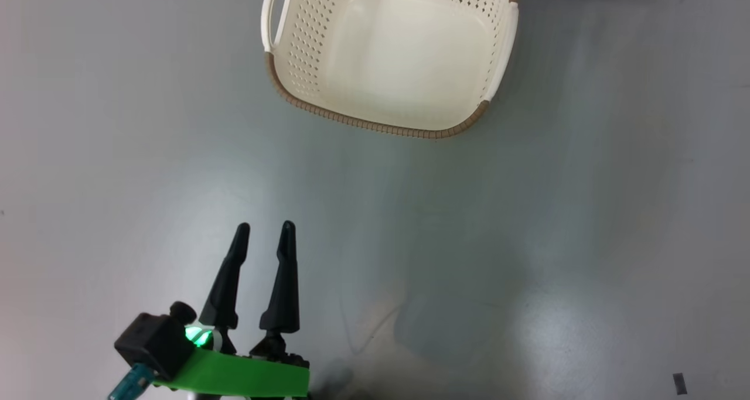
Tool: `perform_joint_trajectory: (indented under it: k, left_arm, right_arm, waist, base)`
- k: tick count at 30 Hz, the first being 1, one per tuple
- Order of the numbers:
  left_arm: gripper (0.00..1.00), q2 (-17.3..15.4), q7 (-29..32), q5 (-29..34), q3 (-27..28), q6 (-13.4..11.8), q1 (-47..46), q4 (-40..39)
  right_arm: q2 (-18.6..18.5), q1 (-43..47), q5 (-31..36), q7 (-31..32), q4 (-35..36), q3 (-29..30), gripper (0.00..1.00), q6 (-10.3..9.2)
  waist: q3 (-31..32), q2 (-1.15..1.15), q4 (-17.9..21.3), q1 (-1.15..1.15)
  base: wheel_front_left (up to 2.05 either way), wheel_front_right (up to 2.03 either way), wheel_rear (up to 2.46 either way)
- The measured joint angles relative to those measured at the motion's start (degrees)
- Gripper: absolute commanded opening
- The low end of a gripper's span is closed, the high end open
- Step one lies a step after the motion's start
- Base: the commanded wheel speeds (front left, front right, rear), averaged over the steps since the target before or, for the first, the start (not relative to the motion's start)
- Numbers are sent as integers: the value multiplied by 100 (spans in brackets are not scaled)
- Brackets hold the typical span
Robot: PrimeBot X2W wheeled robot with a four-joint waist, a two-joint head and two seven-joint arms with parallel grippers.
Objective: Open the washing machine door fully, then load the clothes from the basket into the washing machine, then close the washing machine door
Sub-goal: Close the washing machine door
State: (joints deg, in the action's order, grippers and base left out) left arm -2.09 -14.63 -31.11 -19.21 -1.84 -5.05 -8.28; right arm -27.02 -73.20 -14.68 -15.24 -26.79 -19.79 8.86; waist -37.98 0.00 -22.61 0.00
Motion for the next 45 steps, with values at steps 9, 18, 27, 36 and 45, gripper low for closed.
perform_joint_trajectory:
  k: [9,18,27,36,45]
  left_arm:
    - [100,3,0,-100,364,8,-147,181]
    - [100,5,0,-159,721,205,-191,713]
    - [100,2,0,265,1089,480,340,1247]
    - [100,-10,0,533,1281,624,940,1490]
    - [100,-15,0,698,1379,770,1032,1553]
  right_arm:
    - [121,956,-51,2,702,511,44,-101]
    - [658,3117,-54,3,1479,931,100,-102]
    - [1063,4950,-35,10,2054,1057,100,-102]
    - [1427,6619,-1,10,2640,1521,100,-103]
    - [2001,7838,250,11,3037,2236,100,-103]
  waist:
    - [405,0,211,0]
    - [1227,0,554,0]
    - [2235,0,1012,0]
    - [3252,0,1451,0]
    - [3776,0,2031,0]
  base:
    - [0,0,0]
    - [0,0,0]
    - [0,0,0]
    - [0,0,0]
    - [0,0,0]
